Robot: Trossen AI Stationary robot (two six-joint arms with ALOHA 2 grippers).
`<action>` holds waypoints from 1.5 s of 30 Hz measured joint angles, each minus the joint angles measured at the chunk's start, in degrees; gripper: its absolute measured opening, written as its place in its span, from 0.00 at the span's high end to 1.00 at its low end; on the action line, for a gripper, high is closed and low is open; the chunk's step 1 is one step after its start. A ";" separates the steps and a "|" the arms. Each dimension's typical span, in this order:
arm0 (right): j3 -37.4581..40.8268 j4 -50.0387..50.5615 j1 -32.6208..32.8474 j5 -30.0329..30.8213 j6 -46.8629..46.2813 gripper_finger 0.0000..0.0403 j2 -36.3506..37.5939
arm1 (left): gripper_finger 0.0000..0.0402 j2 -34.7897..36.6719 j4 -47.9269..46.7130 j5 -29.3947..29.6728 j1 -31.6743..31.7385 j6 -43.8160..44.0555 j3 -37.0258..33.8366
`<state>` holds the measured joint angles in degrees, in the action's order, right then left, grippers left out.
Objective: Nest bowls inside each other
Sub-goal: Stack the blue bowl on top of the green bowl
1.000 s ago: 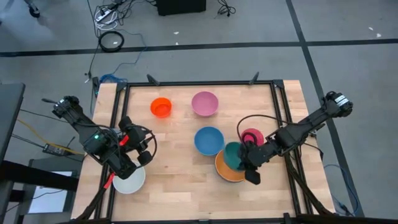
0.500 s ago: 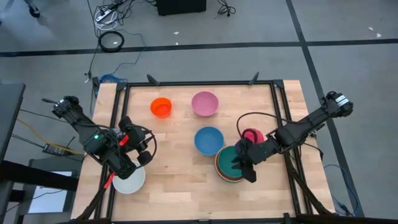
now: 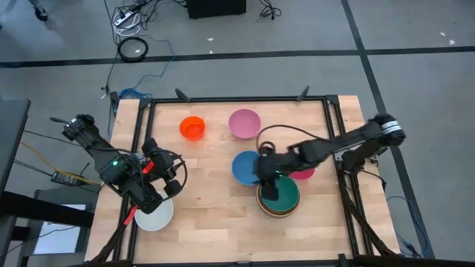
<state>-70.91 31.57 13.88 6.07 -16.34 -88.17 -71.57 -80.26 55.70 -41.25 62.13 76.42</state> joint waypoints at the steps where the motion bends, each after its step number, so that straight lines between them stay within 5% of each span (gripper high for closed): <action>1: -0.82 -0.04 -0.87 -0.62 0.64 0.56 -1.58 | 0.74 0.00 0.01 0.00 0.00 -0.01 0.00; 10: -5.18 1.62 -5.51 -5.92 -0.76 0.43 -13.29 | 0.74 0.00 -0.04 -0.31 0.00 -0.24 0.00; 25: -5.97 1.01 -5.88 -8.68 -2.13 0.49 -18.77 | 0.74 0.00 -0.20 -0.04 0.00 -0.35 0.02; 41: -6.04 -0.62 -8.05 -12.31 -3.28 0.72 -21.21 | 0.74 -0.02 -0.19 0.22 0.00 -0.37 0.02; 45: -5.93 -1.56 -8.43 -12.35 -1.22 0.85 -21.41 | 0.74 -0.02 -0.25 0.22 0.00 -0.37 0.02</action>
<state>-76.84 30.01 5.44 -6.28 -17.56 -109.58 -71.59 -80.51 55.92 -41.25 61.76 76.44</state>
